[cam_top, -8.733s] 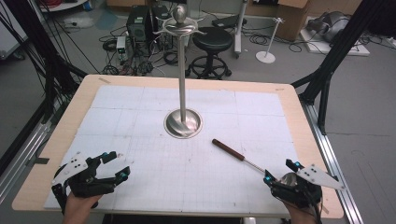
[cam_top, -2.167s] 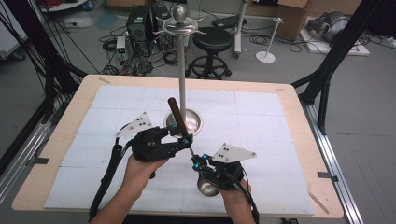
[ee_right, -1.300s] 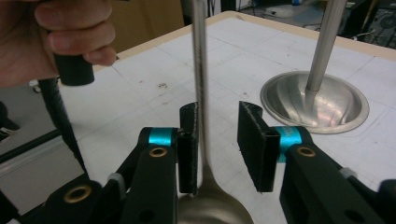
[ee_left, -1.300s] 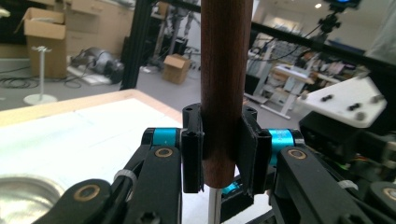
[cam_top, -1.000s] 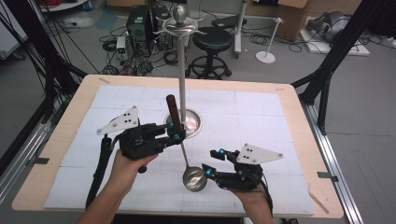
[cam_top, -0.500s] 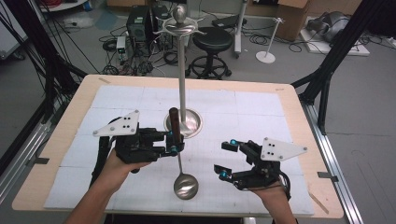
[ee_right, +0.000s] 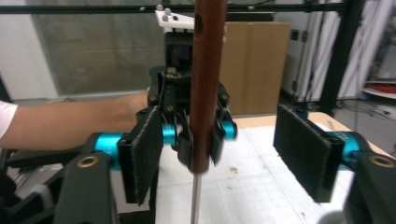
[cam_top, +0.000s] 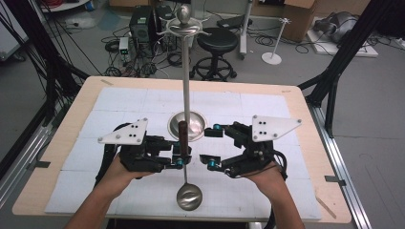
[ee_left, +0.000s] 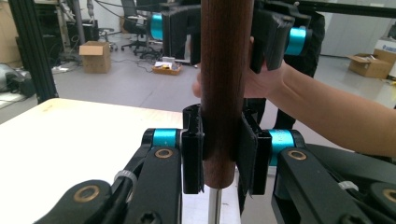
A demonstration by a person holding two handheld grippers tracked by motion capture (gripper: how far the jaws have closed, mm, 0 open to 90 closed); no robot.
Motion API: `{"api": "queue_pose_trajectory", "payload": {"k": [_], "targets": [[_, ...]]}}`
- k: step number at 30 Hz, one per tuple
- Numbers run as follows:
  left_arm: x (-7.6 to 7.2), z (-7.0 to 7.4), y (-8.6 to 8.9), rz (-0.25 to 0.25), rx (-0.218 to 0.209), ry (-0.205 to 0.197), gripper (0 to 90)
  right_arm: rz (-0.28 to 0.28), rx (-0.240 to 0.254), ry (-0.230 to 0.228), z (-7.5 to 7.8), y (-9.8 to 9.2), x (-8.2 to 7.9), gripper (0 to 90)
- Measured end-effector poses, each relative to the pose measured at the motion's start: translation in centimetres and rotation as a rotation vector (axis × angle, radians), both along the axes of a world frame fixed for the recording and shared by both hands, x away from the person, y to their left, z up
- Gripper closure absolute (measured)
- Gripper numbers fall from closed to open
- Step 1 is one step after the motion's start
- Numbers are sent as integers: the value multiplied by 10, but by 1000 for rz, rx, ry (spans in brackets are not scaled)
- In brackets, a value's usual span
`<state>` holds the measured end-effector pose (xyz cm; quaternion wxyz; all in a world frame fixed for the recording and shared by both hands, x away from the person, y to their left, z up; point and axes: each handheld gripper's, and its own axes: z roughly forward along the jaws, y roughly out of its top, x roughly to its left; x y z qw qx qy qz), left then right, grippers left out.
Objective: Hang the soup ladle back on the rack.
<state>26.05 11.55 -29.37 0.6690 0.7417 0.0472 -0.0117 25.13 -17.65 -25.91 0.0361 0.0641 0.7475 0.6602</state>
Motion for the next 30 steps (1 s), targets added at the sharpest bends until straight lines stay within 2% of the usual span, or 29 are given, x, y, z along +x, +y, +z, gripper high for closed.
{"api": "queue_pose_trajectory", "payload": {"k": [4,7,17,23,27,30], "targets": [[-1,0,-1,-12,2,-2,734,49,-10,-7,5,12,3,393],[-2,0,-2,-18,4,-8,734,64,-16,-1,7,19,5,402],[-3,-2,-7,-35,20,-8,734,82,-5,18,8,27,7,452],[-2,-3,-9,-41,15,-3,734,96,-2,18,8,29,7,568],[-2,-4,-10,-47,15,-2,734,115,33,39,6,28,9,653],[-2,-3,-10,-48,13,3,733,131,54,35,4,27,10,712]]}}
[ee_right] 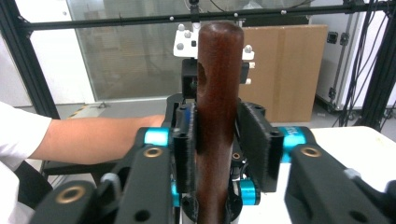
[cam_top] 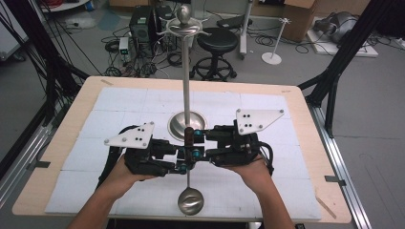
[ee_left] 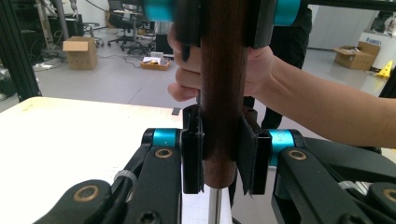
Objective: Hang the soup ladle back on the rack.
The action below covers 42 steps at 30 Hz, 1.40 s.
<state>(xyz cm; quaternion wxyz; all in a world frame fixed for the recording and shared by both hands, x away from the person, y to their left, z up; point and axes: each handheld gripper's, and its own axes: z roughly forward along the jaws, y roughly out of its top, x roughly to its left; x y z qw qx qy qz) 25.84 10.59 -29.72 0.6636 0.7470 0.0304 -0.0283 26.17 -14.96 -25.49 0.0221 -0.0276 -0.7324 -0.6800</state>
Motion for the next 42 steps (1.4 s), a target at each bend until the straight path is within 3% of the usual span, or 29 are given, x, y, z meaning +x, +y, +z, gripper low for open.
{"api": "queue_pose_trajectory", "payload": {"k": [9,11,13,20,21,22,23,27,28,36,42], "targets": [[0,0,1,26,-16,1,724,-22,24,12,0,1,-1,732],[0,-1,4,54,-43,14,642,-44,16,23,0,1,0,733],[-1,-3,15,146,-68,18,522,-76,7,26,-1,1,1,733],[-6,-17,54,279,-73,26,347,-146,17,46,1,-2,7,734],[-9,-26,72,345,-58,23,327,-156,17,53,2,-2,9,733],[-9,-26,72,345,-58,23,299,-167,18,54,2,-1,11,733],[-13,-37,88,411,-41,28,282,-177,20,56,4,-1,13,733],[-16,-48,103,481,-20,26,203,-216,21,53,13,3,23,733],[-18,-54,112,529,-3,22,176,-221,20,54,17,5,26,733],[-24,-77,135,571,-5,35,175,-265,-21,44,45,14,53,733],[-27,-83,144,593,-8,39,177,-295,-33,47,60,16,74,733]]}}
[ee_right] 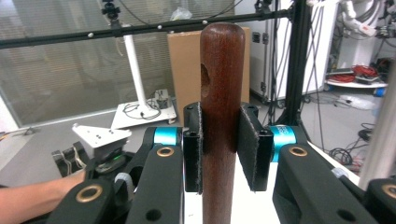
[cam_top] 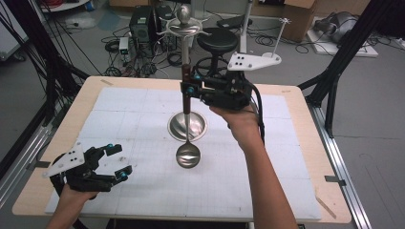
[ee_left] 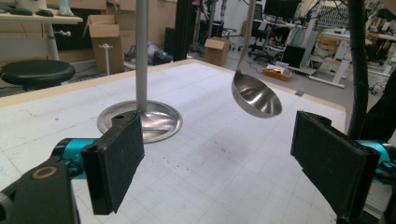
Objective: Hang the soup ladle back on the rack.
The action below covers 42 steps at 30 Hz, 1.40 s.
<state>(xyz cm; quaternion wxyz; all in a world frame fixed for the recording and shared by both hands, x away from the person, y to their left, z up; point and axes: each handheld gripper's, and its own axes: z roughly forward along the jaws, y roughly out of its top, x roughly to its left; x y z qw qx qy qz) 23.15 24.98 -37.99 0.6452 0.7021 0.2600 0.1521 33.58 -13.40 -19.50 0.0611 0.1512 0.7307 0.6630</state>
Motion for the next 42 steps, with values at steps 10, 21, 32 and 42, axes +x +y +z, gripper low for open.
{"api": "queue_pose_trajectory", "payload": {"k": [10,21,32,42], "targets": [[-1,0,-1,0,2,-11,180,-4,-1,13,19,6,28,733],[-3,0,1,2,5,-9,180,-25,-15,21,32,12,47,733],[-2,0,1,4,9,-11,182,-44,-25,49,33,12,60,732],[-2,0,3,6,8,-8,184,-62,-43,66,29,14,68,732]]}}
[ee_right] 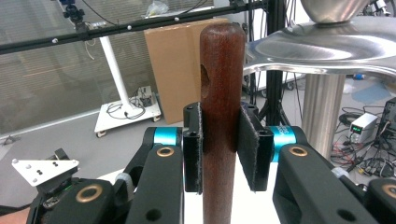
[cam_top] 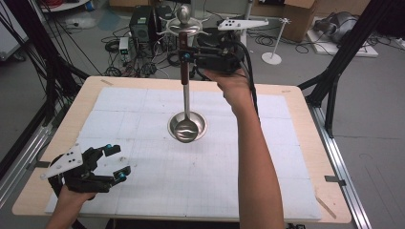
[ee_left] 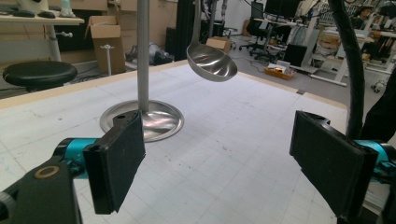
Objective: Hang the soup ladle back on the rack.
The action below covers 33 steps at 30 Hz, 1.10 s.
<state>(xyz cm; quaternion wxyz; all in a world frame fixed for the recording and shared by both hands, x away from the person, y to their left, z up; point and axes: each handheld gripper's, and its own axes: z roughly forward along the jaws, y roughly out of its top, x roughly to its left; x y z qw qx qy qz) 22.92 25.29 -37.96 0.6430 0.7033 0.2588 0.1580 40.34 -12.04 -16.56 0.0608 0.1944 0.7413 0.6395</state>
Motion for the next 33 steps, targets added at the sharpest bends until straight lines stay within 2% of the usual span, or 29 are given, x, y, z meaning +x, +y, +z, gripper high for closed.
{"api": "queue_pose_trajectory", "payload": {"k": [12,14,15,19,20,21,22,23,24,25,26,28,30,31,32,33], "targets": [[0,0,2,3,-9,2,185,-9,13,3,-5,-1,2,728],[-1,0,2,3,-11,1,185,-22,19,3,-6,0,0,685],[-1,0,2,4,-10,0,185,-29,22,7,-7,-1,-1,621],[-1,-1,5,20,-8,6,185,-100,-10,-18,-14,-12,-11,481],[-1,-1,5,20,-8,6,185,-100,-10,-18,-14,-12,-11,481],[0,-1,6,24,-11,7,185,-138,-12,-34,-19,-20,-18,392],[0,-2,7,29,-7,7,185,-138,-12,-34,-19,-20,-18,392],[0,-3,8,34,-8,10,185,-163,-24,-53,-23,-25,-22,367],[1,-4,9,41,-8,15,185,-218,-69,-71,-34,-36,-31,329],[1,-5,9,45,-15,21,185,-218,-69,-71,-34,-36,-31,329],[2,-6,10,46,-10,24,185,-268,-117,-69,-44,-44,-38,264],[4,-8,11,59,-10,32,185,-325,-165,-77,-56,-54,-48,209],[5,-9,12,68,-19,38,185,-365,-191,-80,-69,-64,-60,191],[5,-9,12,68,-19,38,185,-365,-191,-80,-69,-64,-60,191],[6,-10,12,71,-18,37,185,-402,-208,-89,-86,-79,-73,173],[6,-10,12,74,-18,34,186,-416,-212,-89,-92,-83,-78,171]]}}
